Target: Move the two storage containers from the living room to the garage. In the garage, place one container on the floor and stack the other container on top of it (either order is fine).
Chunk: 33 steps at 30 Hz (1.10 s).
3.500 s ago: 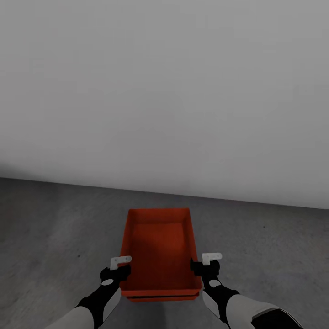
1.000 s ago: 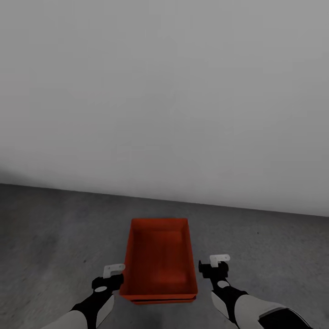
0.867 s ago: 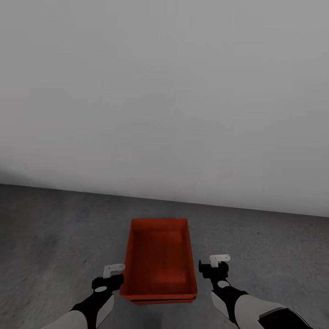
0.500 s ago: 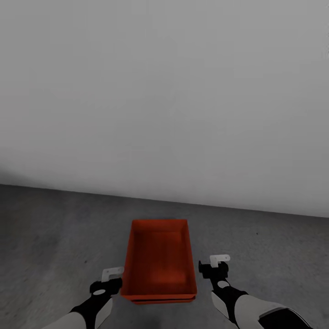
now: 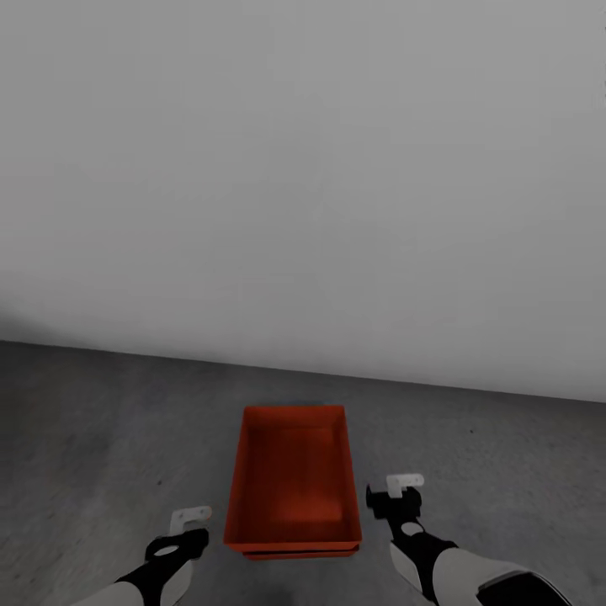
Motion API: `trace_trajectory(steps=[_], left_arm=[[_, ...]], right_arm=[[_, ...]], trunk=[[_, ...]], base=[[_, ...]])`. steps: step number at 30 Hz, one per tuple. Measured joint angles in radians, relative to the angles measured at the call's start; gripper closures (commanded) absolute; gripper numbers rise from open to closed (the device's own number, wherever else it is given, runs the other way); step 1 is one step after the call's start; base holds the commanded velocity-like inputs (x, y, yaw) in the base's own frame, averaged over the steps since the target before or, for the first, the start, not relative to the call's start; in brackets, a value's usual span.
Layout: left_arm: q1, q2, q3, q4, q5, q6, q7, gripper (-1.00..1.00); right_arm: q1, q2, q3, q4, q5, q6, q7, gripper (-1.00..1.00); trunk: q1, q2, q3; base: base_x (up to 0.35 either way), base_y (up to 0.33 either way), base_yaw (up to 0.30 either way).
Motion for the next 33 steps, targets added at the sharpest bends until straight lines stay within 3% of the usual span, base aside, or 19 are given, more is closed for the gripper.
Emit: trace_trajectory(steps=[21,25,27,33], left_arm=[[0.0,0.015,0.0,0.047,0.005,0.0,0.001,-1.0],[0.0,0.016,0.0,0.047,0.005,0.0,0.001,-1.0],[0.0,0.017,0.0,0.047,0.005,0.0,0.001,-1.0],[0.0,0.024,-0.001,0.061,0.016,0.002,0.0,-1.0]], right_arm=[[0.007,0.0,0.0,0.0,0.0,0.008,0.0,-1.0],[0.072,-0.013,-0.001,-0.003,0.002,0.018,0.0,-1.0],[0.138,-0.021,-0.001,-0.003,0.003,0.02,0.0,-1.0],[0.194,-0.031,0.0,-0.004,0.0,0.023,0.002,-1.0]], trunk=[[-0.081,0.147,0.066],[-0.096,0.175,0.078],[-0.104,0.189,0.085],[-0.127,0.231,0.104]], base=[[0.0,0.0,0.0],[0.0,0.0,0.0],[0.0,0.0,0.0],[0.0,0.0,0.0]])
